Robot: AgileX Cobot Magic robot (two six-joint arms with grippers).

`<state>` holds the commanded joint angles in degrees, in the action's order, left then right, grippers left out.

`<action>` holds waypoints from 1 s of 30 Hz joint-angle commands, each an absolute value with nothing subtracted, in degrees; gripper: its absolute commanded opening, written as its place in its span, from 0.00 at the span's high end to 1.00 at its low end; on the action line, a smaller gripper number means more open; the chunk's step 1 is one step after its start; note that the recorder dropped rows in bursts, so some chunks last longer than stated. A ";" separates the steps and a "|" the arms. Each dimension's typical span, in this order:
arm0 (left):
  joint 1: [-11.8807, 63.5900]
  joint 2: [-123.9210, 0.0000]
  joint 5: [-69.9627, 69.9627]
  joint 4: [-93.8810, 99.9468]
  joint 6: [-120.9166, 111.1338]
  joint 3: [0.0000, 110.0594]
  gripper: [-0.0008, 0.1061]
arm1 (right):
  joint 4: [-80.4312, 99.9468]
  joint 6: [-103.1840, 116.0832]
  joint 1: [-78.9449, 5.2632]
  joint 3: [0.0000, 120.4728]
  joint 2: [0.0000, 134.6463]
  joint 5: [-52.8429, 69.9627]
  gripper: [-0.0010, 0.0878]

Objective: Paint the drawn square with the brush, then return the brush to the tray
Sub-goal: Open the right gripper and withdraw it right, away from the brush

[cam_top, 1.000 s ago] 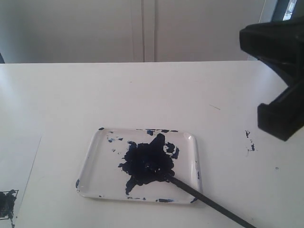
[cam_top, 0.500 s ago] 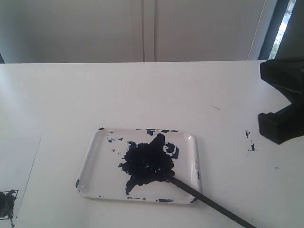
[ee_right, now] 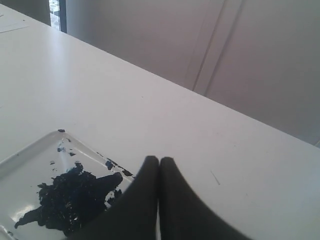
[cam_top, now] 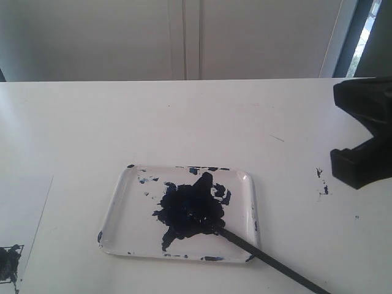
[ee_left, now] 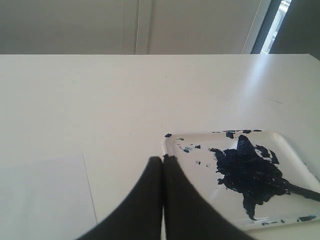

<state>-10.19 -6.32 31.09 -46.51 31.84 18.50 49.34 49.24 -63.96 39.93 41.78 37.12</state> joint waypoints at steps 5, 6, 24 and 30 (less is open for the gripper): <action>-10.19 -3.32 31.20 -41.85 31.84 18.50 0.99 | 16.25 49.24 -63.96 39.93 43.96 38.37 0.99; -10.19 -2.80 31.20 -38.59 31.84 18.50 0.99 | 11.27 49.24 -63.96 39.58 44.58 38.37 0.99; -10.19 0.00 30.34 -21.74 31.95 10.99 0.99 | 17.97 49.24 -50.08 20.81 47.53 36.22 0.99; -10.19 0.00 30.58 -13.11 31.95 10.28 0.99 | 18.08 49.24 -45.87 15.44 44.02 36.21 0.99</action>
